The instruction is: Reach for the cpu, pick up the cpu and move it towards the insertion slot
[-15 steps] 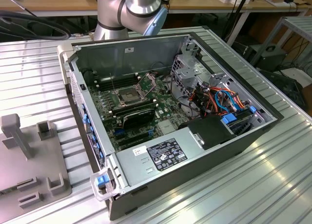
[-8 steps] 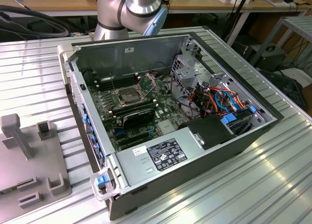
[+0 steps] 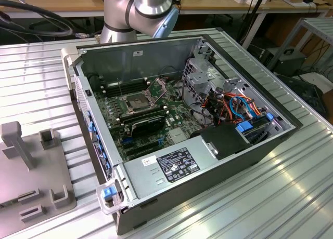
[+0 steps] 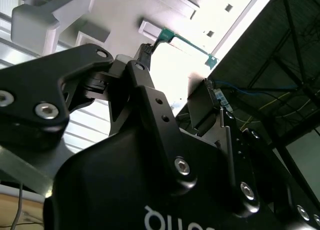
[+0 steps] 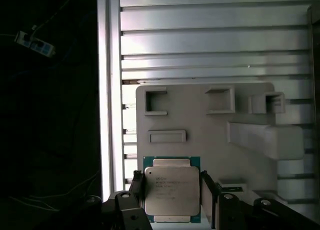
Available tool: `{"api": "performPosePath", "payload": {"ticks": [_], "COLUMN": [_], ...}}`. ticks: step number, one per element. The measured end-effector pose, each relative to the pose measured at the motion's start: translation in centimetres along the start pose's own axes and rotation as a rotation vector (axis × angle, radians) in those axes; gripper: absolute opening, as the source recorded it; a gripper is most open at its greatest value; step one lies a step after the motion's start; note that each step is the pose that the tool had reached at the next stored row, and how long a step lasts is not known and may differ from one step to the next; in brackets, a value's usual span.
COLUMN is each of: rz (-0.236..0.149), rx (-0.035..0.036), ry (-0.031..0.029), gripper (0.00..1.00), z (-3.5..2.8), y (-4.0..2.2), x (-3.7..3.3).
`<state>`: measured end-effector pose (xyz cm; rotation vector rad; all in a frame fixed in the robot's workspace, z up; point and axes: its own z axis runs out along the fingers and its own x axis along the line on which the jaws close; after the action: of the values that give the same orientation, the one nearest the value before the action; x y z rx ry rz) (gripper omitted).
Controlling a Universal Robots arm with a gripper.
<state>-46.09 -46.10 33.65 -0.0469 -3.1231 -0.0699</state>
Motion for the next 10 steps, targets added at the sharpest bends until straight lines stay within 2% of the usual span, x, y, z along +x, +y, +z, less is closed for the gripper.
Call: {"api": "performPosePath", "payload": {"ticks": [10], "rz": [0.000], "rx": [0.0000], "ry": [0.0000], "gripper": [0.55], "z": [-1.12], "y": [0.05], "x": [0.02]}}
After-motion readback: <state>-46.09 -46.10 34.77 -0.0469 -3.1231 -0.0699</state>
